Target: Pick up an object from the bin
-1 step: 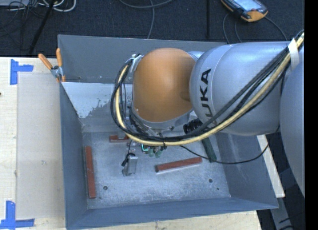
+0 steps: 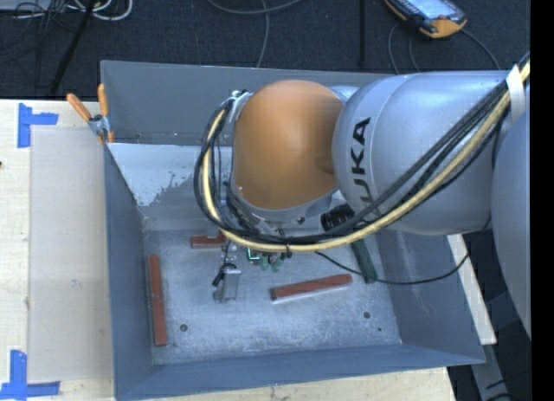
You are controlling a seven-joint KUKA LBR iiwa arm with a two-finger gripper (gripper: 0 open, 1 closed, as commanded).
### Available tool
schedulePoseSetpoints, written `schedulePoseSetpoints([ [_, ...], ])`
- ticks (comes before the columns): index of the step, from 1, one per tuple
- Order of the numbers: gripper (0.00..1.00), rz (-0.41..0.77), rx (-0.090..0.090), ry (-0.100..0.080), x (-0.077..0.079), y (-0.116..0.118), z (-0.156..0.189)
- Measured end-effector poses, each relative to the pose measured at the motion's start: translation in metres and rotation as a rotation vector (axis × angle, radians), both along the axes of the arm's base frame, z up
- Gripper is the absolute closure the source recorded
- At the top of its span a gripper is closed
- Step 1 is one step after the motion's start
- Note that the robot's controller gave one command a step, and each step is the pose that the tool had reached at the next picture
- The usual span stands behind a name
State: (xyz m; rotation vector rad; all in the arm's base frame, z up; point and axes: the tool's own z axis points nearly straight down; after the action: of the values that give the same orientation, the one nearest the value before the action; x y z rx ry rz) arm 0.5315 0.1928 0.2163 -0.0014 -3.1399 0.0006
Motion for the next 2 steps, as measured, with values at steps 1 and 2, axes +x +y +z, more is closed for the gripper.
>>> schedulePoseSetpoints([
  [1, 0.00, 0.086, 0.001, -0.006, 0.014, 0.019, -0.035],
  [2, 0.00, 0.139, 0.002, -0.006, 0.023, 0.028, -0.055],
])
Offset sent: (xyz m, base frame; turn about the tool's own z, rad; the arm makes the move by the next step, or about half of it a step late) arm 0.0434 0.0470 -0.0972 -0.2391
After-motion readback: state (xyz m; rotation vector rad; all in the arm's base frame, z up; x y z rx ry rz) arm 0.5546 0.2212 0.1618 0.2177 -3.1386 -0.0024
